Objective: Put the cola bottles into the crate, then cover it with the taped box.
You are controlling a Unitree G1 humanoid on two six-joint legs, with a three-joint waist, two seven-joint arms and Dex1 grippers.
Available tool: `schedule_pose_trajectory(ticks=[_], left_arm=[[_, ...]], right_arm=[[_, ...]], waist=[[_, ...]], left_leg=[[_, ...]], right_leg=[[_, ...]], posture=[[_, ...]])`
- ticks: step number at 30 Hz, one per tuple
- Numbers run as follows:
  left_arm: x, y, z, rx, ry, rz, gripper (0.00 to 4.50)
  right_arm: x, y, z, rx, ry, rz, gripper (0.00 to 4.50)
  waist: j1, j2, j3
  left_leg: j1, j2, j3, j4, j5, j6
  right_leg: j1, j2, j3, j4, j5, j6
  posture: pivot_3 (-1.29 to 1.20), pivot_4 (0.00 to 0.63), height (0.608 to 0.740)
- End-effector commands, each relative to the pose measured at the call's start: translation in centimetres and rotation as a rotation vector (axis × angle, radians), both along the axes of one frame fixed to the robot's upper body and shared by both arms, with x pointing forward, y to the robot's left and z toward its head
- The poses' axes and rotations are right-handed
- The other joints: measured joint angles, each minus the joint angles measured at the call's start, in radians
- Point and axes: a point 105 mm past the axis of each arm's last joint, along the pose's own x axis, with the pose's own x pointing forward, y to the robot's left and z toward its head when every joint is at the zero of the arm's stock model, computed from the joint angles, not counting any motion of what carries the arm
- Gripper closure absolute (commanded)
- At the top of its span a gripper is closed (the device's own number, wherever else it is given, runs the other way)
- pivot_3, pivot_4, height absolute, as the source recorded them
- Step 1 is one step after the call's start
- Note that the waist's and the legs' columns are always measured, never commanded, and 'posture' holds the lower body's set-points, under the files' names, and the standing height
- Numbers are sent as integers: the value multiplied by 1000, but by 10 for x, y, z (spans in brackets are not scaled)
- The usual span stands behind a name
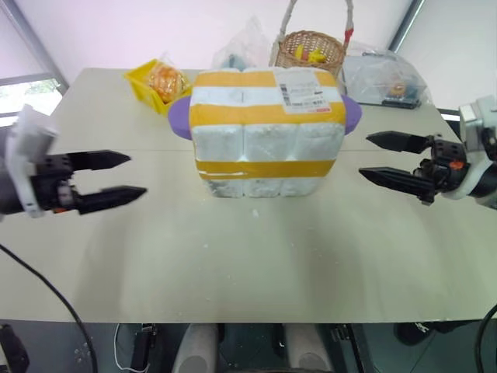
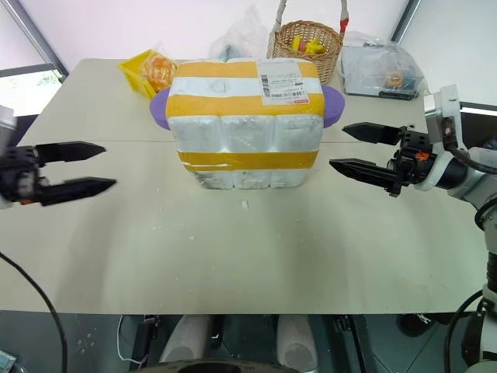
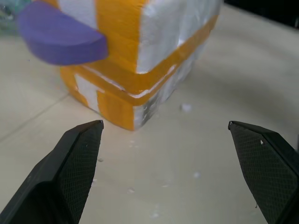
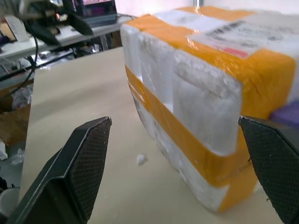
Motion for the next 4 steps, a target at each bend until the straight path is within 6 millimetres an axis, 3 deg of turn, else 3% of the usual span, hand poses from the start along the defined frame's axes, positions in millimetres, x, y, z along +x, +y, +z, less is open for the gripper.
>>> schedule_pose_trajectory(ticks=[1,4], left_arm=[[-8,7,13,-24,-12,-29,18],[-4,8,9,8,-12,-26,18]], right_arm=[[0,-8,4,-38,-22,-9,0],[1,-12,-2,-59,1,-9,0]], waist=[[0,0,0],[1,0,0]], left_leg=[[0,0,0,0,0,0],[0,0,0,0,0,0]], right_leg=[[0,0,0,0,0,0],[0,0,0,0,0,0]], posture=[[0,150,737],[0,150,737]])
